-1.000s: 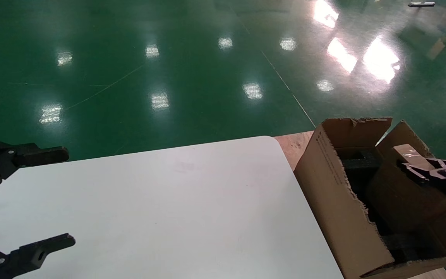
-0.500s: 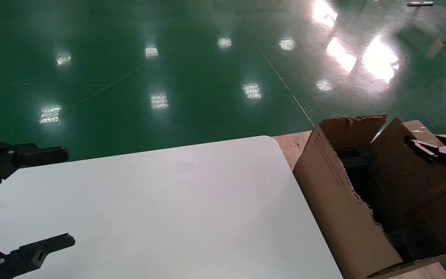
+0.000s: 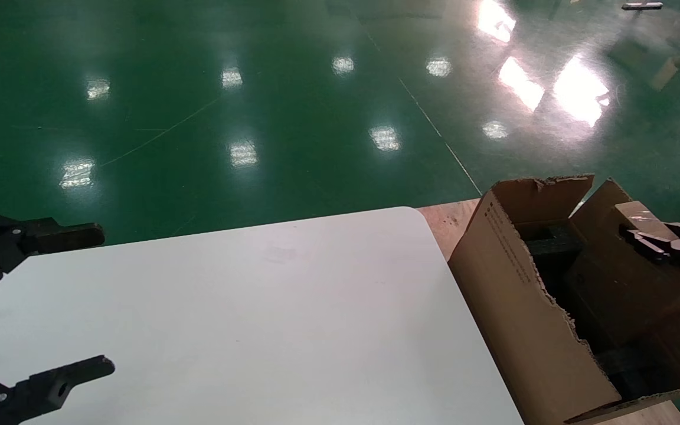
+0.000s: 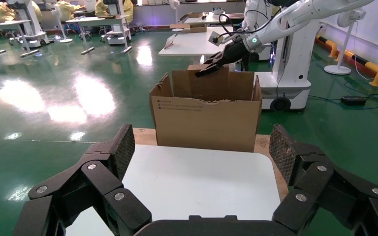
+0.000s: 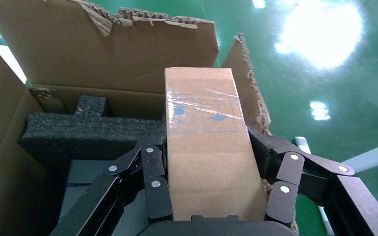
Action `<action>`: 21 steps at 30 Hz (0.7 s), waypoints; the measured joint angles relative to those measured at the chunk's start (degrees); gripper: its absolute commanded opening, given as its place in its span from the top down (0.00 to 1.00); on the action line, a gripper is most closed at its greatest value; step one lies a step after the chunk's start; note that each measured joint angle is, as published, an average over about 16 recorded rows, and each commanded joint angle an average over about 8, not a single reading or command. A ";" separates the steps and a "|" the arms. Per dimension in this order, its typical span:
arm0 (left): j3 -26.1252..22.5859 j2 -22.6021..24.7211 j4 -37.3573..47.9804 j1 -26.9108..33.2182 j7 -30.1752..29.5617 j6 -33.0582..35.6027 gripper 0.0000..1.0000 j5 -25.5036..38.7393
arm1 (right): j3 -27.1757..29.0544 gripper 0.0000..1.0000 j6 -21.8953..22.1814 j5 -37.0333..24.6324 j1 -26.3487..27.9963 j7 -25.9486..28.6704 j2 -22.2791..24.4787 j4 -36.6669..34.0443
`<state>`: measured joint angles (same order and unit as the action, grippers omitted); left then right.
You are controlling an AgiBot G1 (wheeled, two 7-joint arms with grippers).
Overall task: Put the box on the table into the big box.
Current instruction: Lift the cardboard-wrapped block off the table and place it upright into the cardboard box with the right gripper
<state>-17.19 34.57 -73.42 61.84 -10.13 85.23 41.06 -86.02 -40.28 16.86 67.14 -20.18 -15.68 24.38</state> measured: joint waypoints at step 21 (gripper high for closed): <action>-0.02 -0.02 0.02 -0.01 0.02 -0.03 0.00 -0.03 | -0.53 0.00 0.15 -0.65 -0.40 0.28 -0.25 -2.04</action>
<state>-17.21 34.55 -73.40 61.83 -10.12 85.20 41.03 -86.55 -40.13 16.21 66.74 -19.90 -15.93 22.34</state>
